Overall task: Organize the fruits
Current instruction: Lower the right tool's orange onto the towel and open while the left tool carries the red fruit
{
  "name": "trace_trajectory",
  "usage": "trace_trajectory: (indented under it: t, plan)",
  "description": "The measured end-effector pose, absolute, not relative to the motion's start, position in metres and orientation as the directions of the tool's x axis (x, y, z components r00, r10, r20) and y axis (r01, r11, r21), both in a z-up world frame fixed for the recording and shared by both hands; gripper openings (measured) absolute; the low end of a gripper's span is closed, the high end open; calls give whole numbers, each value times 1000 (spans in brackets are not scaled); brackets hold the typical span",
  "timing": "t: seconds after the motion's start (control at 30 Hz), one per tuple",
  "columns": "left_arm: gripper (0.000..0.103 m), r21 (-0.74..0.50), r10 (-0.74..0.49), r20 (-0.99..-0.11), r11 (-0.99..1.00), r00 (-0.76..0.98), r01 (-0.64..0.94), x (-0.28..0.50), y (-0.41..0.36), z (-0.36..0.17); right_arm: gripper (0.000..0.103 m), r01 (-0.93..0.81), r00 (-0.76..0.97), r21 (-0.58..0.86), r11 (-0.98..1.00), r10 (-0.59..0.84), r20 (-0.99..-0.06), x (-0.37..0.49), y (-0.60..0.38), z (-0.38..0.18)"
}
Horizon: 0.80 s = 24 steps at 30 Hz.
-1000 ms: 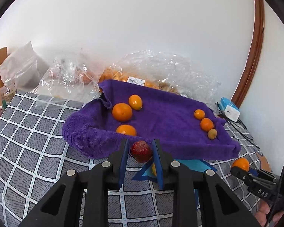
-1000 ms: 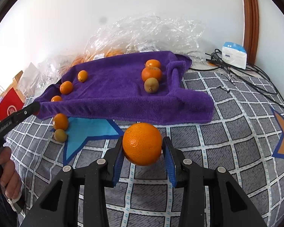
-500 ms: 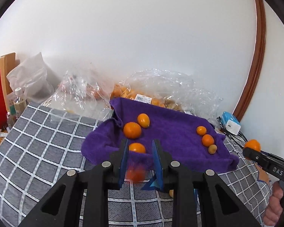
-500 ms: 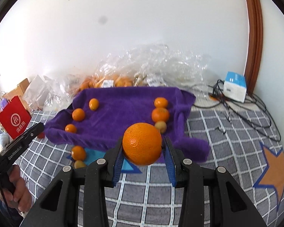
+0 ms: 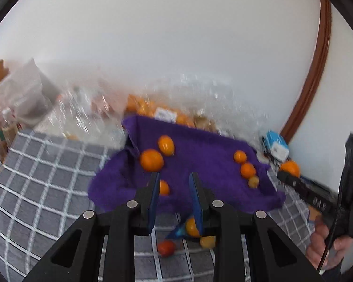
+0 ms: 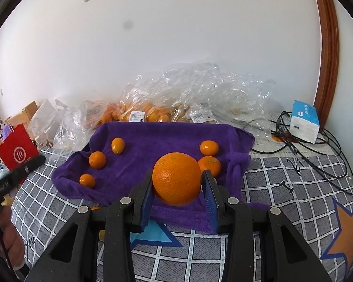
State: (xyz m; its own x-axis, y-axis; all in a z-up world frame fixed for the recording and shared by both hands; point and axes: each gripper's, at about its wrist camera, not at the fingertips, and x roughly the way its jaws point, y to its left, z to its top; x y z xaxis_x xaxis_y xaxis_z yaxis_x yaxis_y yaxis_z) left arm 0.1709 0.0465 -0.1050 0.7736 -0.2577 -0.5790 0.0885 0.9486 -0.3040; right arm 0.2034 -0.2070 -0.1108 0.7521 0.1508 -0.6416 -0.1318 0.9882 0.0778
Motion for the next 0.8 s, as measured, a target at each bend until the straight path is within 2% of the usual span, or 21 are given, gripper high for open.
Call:
trace_trajectory:
  t: [0.1, 0.43, 0.63, 0.7, 0.73, 0.8]
  plan:
    - [25, -266, -270, -629, 956, 729, 125, 169, 31, -125, 39, -108, 738, 86, 990, 138, -661, 211, -212, -122]
    - [33, -119, -123, -755, 992, 644, 50, 149, 34, -168, 39, -89, 728, 135, 987, 157, -667, 214, -224, -138]
    - [33, -130, -116, -745, 991, 656, 28, 145, 40, -169, 39, -92, 727, 135, 987, 159, -668, 213, -224, -140]
    - [31, -105, -94, -771, 994, 630, 20, 150, 37, -175, 39, -95, 726, 137, 986, 163, -668, 213, -224, -140]
    - [25, -86, -77, -771, 996, 633, 17, 151, 35, -175, 39, -97, 725, 133, 986, 162, -670, 213, -224, -141]
    - [23, -96, -98, -767, 995, 634, 37, 148, 33, -174, 39, -91, 724, 123, 988, 150, -673, 213, -224, -142]
